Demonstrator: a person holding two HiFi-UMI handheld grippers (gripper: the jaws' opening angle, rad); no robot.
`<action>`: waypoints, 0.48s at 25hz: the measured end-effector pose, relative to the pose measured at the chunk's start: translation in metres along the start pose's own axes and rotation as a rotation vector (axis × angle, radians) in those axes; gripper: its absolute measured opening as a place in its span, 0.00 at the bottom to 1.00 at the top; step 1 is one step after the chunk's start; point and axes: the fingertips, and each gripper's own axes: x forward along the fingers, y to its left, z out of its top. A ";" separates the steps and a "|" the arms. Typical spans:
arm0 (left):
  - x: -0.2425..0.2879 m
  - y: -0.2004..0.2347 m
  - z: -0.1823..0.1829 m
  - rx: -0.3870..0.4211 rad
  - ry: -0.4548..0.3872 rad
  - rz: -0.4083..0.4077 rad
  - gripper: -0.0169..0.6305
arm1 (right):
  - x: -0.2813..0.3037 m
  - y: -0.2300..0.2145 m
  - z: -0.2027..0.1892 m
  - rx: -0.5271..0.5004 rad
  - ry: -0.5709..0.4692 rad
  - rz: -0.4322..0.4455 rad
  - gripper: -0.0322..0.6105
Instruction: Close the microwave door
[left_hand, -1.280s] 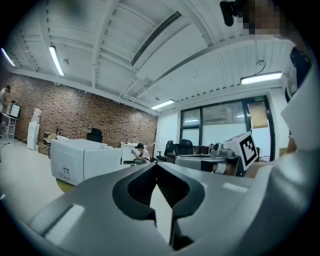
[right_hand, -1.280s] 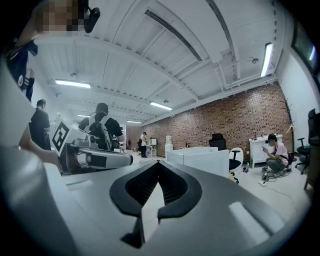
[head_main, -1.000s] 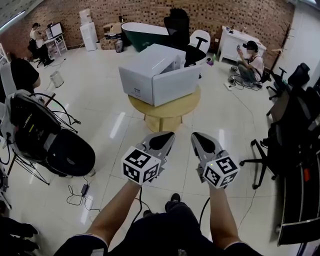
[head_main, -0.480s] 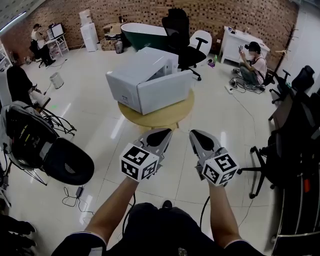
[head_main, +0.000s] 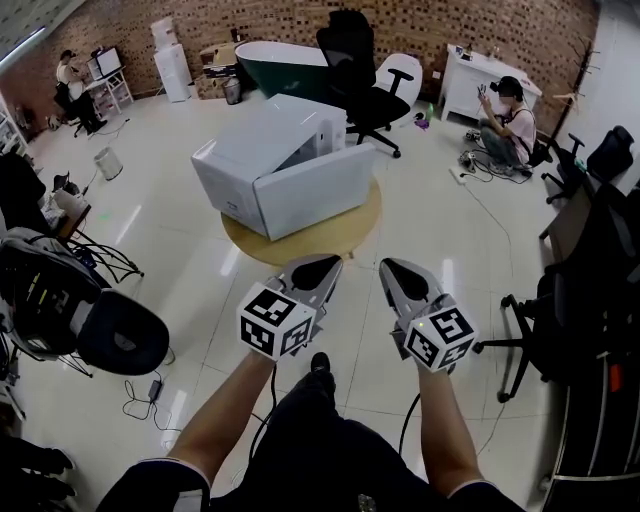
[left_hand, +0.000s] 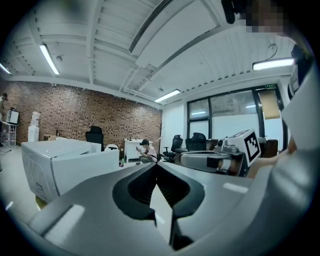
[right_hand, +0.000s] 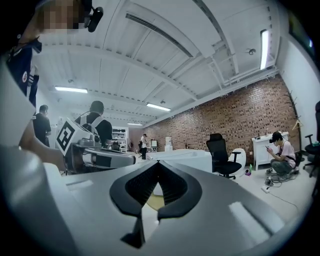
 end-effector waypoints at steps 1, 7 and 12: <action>0.007 0.003 -0.001 -0.003 0.000 -0.003 0.03 | 0.004 -0.006 -0.001 -0.001 0.002 -0.002 0.05; 0.054 0.029 -0.006 -0.031 -0.004 -0.013 0.03 | 0.036 -0.048 -0.002 -0.017 0.012 -0.003 0.05; 0.099 0.069 -0.006 -0.053 -0.007 0.002 0.03 | 0.076 -0.092 -0.001 -0.034 0.037 0.005 0.05</action>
